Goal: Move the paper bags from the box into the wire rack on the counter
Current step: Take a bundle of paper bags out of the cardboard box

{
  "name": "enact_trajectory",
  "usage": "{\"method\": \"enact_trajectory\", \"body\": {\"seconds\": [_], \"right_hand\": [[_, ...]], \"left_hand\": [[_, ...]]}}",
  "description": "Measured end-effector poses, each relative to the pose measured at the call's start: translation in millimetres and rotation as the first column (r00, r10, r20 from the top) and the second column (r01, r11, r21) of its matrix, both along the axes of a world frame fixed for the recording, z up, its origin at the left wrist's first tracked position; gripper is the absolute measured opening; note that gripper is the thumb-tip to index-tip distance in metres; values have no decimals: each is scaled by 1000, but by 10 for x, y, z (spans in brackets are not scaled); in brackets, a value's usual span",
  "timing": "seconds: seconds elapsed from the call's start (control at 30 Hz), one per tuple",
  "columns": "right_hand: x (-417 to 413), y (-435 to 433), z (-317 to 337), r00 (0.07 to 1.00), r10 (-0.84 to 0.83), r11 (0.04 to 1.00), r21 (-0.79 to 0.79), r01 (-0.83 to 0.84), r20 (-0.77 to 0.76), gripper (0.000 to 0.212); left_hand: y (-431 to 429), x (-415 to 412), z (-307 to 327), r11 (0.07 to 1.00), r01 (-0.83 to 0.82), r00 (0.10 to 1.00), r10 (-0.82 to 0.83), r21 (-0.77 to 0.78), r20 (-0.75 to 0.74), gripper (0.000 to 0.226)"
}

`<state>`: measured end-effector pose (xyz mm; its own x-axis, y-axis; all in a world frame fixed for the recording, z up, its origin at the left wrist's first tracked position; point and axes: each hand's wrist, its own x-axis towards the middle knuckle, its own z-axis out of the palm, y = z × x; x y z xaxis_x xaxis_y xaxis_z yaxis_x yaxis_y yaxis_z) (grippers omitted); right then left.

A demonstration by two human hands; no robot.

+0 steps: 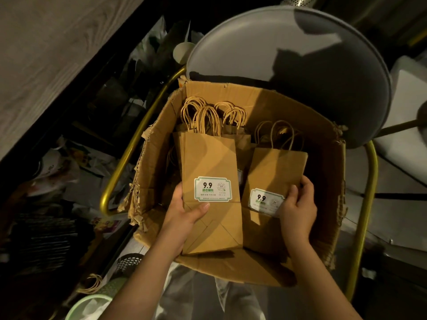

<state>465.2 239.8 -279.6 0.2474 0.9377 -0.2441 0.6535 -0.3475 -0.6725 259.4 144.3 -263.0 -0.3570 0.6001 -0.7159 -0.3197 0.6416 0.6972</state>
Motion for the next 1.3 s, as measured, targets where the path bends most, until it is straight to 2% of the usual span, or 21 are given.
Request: {"method": "enact_trajectory", "body": {"seconds": [0.13,0.27,0.43,0.5,0.63,0.73,0.83,0.9,1.13,1.23,1.3], "right_hand": [[15,-22,153,995,94,991,88,-97,36,35],[0,87,351,996,77,983,171,-68,-50,33],[31,299,566,989,109,975,203,-87,-99,34],[34,374,595,982,117,986,139,-97,-147,36],[-103,395,452,942,45,985,-140,-96,-331,40],[-294,307,243,945,19,970,-223,-97,-328,36],[-470,235,84,926,-106,949,-314,-15,-363,29],[-578,177,40,904,-150,941,-338,7,-401,23],[-773,30,45,894,-72,957,-282,-62,-442,21],[-702,68,71,851,-83,935,-336,-114,-519,28],[-616,72,94,795,-166,915,-392,-96,-583,36]], "left_hand": [[-2,3,-11,1000,15,1000,-16,-22,-22,72],[6,-2,-10,999,31,999,-32,-32,-33,69],[7,-1,12,999,39,998,-40,-35,-42,68],[11,-2,29,998,56,997,-58,-37,-49,71],[13,-12,57,995,96,994,-98,-35,-43,76],[27,2,96,995,96,995,-96,-14,-24,80],[36,10,118,995,94,996,-94,15,0,74],[33,11,116,997,79,996,-80,27,32,78],[-3,-6,72,996,86,996,-86,-22,3,85],[-7,-2,57,992,124,992,-124,-2,23,85],[7,11,56,988,153,987,-154,29,35,81]]}}
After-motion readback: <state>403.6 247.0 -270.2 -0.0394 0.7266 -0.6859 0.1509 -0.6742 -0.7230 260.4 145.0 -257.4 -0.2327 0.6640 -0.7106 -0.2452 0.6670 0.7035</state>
